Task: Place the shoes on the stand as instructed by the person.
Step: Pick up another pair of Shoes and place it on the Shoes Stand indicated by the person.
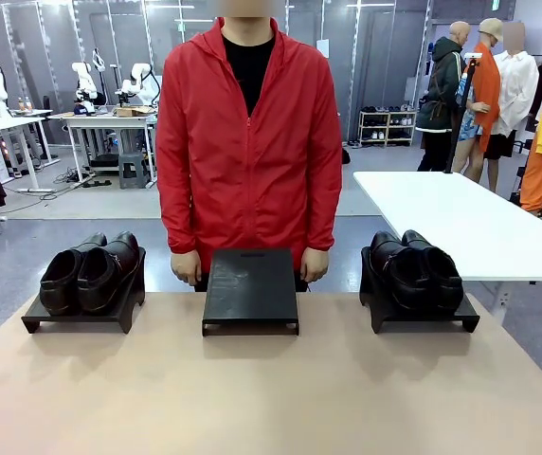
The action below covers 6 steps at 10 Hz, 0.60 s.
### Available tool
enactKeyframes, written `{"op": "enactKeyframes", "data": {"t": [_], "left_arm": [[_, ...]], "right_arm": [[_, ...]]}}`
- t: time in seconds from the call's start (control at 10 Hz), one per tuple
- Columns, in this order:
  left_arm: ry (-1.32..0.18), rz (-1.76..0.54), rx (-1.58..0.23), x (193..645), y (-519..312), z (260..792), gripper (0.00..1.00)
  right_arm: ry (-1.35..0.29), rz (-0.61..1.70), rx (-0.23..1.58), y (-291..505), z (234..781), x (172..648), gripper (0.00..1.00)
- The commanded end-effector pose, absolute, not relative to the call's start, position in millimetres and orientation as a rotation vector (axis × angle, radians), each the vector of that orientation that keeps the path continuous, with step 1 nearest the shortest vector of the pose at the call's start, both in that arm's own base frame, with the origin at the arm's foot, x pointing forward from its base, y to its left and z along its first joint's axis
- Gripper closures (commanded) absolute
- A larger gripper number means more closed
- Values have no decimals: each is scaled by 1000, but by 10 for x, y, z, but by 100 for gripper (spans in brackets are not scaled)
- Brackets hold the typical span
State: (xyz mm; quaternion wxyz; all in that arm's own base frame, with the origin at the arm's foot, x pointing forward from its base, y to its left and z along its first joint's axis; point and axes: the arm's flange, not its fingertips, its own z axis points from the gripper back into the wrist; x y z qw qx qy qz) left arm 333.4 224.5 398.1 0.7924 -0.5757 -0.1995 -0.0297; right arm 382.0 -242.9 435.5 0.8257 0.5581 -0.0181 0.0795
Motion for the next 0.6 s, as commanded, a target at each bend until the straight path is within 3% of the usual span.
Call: {"op": "enactKeyframes", "data": {"t": [0.0,0.5], "left_arm": [[-433,-79,-1242,3285,2220,3999,0],[-433,-79,-1242,3285,2220,3999,0]], "right_arm": [[-32,184,1178,-2417,4347,3780,16],[-32,184,1178,-2417,4347,3780,16]]}}
